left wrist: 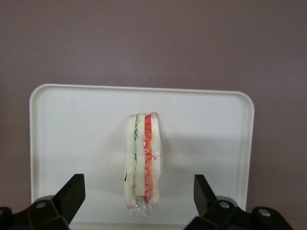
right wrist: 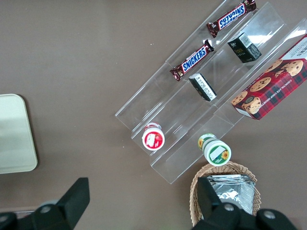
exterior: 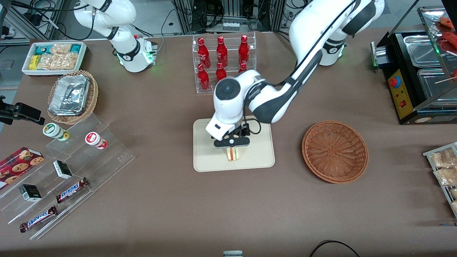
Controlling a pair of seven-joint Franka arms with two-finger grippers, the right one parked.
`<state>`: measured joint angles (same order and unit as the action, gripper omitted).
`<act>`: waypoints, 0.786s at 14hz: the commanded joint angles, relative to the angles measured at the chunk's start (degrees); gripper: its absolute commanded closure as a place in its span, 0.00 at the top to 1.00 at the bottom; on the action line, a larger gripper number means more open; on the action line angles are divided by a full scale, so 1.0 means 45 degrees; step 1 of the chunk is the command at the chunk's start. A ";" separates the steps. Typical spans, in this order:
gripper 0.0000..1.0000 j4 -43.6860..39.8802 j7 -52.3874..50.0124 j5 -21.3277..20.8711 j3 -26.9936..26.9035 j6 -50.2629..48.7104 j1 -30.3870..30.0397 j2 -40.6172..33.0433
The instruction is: Place sandwich from basket to tray
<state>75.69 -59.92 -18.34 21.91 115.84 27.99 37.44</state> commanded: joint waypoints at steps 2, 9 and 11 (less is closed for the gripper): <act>1.00 0.0776 -0.0356 -0.0046 -0.0026 -0.1615 -0.1410 -0.2319; 1.00 0.0817 0.2587 0.2099 -0.0045 -0.3863 -0.4008 -0.5093; 1.00 0.0855 0.4322 0.2647 -0.0045 -0.4585 -0.5218 -0.5583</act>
<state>76.93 -47.21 -9.13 21.44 97.54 9.27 15.92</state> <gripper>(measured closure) 0.000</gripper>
